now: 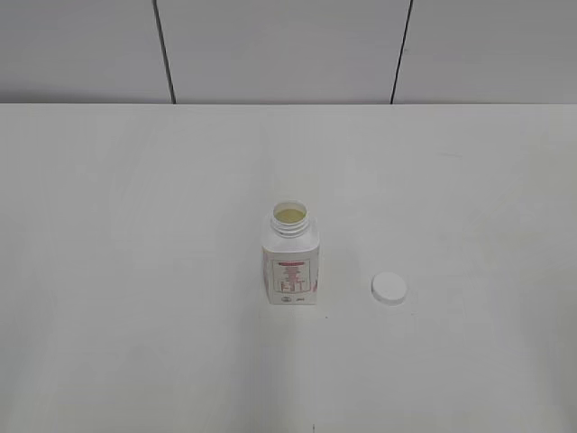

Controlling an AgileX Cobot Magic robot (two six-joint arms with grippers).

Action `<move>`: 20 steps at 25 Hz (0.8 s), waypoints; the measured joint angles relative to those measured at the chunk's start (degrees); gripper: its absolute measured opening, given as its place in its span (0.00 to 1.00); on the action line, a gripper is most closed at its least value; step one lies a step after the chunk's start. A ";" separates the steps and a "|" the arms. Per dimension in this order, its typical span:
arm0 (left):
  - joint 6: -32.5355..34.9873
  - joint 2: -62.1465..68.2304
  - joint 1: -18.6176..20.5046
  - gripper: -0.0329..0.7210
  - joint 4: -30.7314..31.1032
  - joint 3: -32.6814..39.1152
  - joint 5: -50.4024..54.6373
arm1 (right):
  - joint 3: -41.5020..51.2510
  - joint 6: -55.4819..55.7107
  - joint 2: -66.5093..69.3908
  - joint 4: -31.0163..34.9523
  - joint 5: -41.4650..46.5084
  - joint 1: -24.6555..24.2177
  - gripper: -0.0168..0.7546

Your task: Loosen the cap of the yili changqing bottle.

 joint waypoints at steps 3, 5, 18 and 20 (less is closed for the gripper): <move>0.05 0.00 0.00 0.66 0.00 0.07 0.00 | 0.07 -0.06 -0.58 -0.21 -0.12 0.00 0.79; 0.05 0.00 0.00 0.66 0.00 0.07 0.00 | 0.07 -0.06 -0.58 -0.21 -0.17 0.00 0.79; 0.05 0.00 0.00 0.61 0.00 0.07 -0.05 | 0.07 -0.06 -0.58 -0.26 -0.17 -0.53 0.79; 0.05 0.00 0.00 0.61 0.00 0.07 -0.05 | 0.07 -0.06 -0.58 -0.26 -0.17 -2.18 0.79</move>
